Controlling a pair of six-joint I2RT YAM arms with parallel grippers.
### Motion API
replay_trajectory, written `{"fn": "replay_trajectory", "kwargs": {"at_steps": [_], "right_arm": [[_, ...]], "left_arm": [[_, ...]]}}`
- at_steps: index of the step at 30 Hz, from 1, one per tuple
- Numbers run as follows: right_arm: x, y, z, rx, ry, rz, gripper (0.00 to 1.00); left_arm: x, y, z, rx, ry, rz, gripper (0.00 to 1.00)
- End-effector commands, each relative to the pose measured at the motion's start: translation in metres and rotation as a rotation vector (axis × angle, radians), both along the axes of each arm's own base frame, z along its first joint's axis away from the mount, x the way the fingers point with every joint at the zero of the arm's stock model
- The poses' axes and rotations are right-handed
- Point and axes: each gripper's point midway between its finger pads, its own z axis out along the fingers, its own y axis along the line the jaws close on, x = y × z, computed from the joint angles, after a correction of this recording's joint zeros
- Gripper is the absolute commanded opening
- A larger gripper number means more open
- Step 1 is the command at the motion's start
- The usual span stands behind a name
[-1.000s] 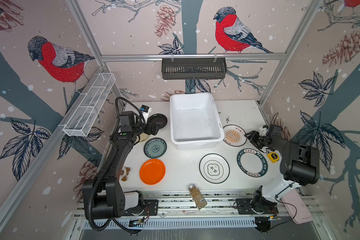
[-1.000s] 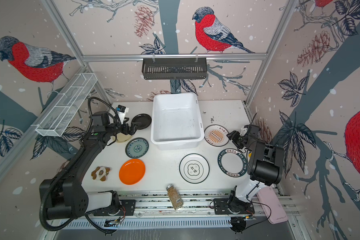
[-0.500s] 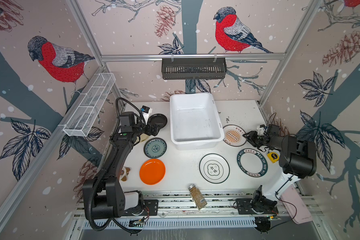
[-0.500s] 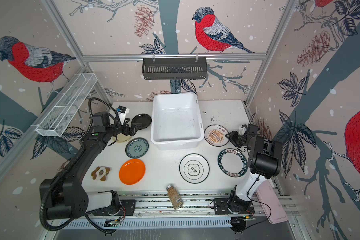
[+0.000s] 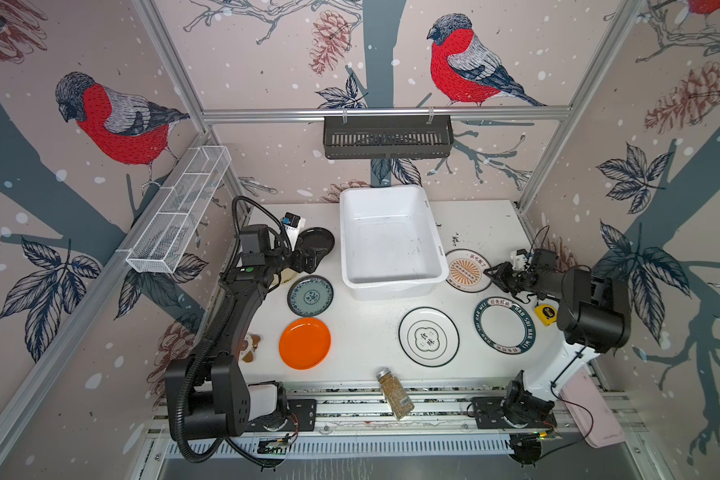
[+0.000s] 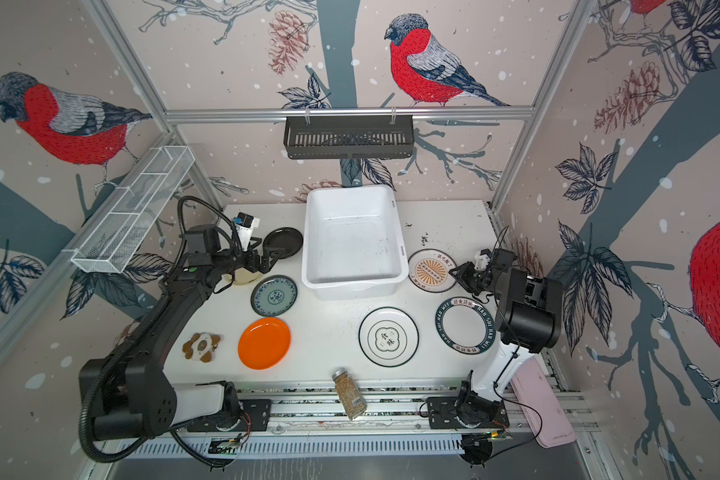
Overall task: Place the plates into the plastic bin on the countertop
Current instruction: 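Close right gripper on the sunburst plate's rim and lift it upright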
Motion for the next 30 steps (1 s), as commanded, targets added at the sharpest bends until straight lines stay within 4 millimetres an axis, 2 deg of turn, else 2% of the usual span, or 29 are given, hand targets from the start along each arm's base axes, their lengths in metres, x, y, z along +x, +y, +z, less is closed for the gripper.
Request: {"fn": "replay_trajectory", "kwargs": {"at_steps": [1,17,23,30], "right_arm": [[-0.004,0.003,-0.007,0.012,0.037,-0.003,0.34],[-0.001,0.005,-0.012,0.034,0.027,-0.005,0.16],[0.003,0.005,-0.007,0.046,0.005,-0.008,0.13],[0.009,0.004,0.007,0.064,-0.049,-0.016,0.05]], "left_arm": [[-0.002,-0.005,0.006,-0.013,-0.021,-0.031,0.98],[-0.002,-0.008,0.008,-0.037,-0.019,-0.039,0.99],[-0.001,-0.009,0.011,-0.04,-0.022,-0.04,0.99],[-0.001,-0.01,0.013,-0.037,-0.022,-0.041,0.99]]}}
